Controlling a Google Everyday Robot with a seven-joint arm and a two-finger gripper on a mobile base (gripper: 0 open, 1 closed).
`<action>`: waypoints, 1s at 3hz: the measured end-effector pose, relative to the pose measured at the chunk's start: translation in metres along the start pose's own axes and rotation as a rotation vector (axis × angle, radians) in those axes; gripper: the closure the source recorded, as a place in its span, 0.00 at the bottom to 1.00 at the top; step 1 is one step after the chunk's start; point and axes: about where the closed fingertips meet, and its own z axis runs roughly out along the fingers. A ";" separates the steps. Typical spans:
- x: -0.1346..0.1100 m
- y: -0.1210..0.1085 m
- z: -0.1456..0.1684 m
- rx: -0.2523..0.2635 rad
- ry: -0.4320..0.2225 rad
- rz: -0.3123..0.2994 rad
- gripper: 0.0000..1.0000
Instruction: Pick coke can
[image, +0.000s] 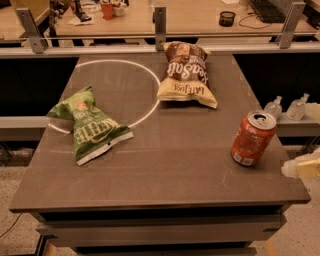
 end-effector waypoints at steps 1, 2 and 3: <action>0.013 0.013 0.013 -0.017 -0.029 0.016 0.00; 0.027 -0.002 0.032 0.048 -0.091 0.016 0.00; 0.026 -0.002 0.033 0.047 -0.093 0.016 0.00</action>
Offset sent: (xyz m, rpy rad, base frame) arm 0.0118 0.0091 -0.0459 0.0424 -0.0819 -0.0685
